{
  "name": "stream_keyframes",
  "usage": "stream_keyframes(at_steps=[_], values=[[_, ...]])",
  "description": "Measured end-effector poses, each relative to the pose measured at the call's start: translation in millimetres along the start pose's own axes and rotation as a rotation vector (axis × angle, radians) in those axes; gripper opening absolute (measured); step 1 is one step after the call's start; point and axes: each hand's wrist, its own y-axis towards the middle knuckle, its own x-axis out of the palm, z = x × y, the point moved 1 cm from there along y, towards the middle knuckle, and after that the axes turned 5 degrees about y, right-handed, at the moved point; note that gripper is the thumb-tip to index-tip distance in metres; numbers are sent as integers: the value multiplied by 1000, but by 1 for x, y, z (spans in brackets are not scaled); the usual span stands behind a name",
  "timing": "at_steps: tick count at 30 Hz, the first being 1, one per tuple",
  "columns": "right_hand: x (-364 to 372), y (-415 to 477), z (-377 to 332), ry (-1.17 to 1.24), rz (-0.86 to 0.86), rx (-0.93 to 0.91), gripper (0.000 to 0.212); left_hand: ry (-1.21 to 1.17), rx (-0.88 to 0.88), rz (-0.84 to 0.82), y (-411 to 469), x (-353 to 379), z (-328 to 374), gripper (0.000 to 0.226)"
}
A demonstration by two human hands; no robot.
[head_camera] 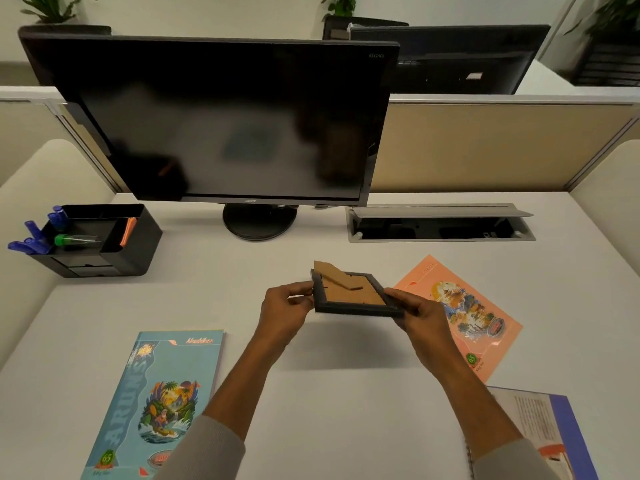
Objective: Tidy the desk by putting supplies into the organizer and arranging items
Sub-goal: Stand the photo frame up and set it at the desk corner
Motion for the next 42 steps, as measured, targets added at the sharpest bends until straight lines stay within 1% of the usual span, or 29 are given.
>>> stream_keyframes(at_steps=[3, 5, 10, 13, 17, 22, 24, 26, 28, 30, 33, 39, 42], values=[[-1, 0, -8, -55, -41, -81, 37, -30, 83, -12, 0, -5, 4, 28], [0, 2, -10, -81, -32, -116, 35, -49, 104, 7, 0, -5, 4, 22], [7, 5, -16, -208, -5, -241, 22, -13, 156, 51, 2, -4, 0, 22], [12, 11, -12, -249, 24, -253, 23, 62, 175, 108, 4, -3, -4, 27], [16, 18, -4, -318, 43, -270, 25, 84, 132, 159, 5, 1, -12, 30], [20, 22, -2, -328, 56, -297, 25, 36, 104, 167, 8, 3, -19, 26], [22, 24, -2, -323, 51, -301, 26, 24, 92, 159, 11, 4, -21, 29], [23, 26, -1, -302, 47, -296, 29, -22, 72, 145, 12, 6, -22, 30], [24, 28, 0, -293, 42, -285, 32, -109, 49, 123, 13, 9, -20, 24], [25, 29, 2, -293, 35, -274, 32, -153, -14, 104, 14, 12, -16, 30], [28, 31, 7, -317, 8, -261, 30, -112, -118, 75, 22, 20, -19, 41], [28, 35, 13, -305, -50, -222, 25, -65, -211, 38, 41, 30, -32, 57], [23, 37, 12, -308, -93, -199, 26, -89, -216, 7, 46, 28, -29, 51]])
